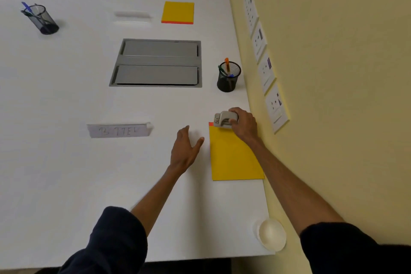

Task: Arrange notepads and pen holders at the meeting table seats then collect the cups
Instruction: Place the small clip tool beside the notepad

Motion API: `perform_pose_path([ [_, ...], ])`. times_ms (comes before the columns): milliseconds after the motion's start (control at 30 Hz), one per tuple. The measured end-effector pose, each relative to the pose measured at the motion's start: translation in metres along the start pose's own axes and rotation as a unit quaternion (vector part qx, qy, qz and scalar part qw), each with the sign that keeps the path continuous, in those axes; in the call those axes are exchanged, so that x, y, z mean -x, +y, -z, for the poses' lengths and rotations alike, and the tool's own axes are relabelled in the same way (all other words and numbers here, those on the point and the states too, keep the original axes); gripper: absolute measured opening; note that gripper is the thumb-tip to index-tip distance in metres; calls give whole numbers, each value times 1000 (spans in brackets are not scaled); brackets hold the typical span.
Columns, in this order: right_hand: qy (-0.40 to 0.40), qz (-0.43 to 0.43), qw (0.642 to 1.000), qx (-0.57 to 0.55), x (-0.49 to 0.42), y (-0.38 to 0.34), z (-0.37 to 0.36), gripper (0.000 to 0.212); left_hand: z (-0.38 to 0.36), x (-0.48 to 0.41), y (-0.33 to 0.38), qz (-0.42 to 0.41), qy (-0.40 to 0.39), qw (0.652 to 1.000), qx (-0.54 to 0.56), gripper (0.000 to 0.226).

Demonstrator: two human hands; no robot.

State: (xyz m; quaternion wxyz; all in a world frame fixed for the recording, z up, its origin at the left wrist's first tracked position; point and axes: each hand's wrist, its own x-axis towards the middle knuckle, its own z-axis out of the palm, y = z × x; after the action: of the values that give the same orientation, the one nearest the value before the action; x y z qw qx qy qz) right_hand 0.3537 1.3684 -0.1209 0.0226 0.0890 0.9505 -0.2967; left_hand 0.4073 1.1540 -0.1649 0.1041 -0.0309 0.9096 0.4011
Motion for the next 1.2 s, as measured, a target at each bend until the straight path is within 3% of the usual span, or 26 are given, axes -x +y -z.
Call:
perform_pose_path([
  [533,-26,15,1000,-3,-110,40,-25,40,-27,-97,-54,-73,-31,960,-270,90],
  [1000,-15,-17,995,-94,-107,44,-38,53,-29,-85,-56,-70,-24,960,-272,82],
  [1200,70,4,987,-144,-83,18,-38,52,-22,-65,-54,-70,-26,965,-253,70],
])
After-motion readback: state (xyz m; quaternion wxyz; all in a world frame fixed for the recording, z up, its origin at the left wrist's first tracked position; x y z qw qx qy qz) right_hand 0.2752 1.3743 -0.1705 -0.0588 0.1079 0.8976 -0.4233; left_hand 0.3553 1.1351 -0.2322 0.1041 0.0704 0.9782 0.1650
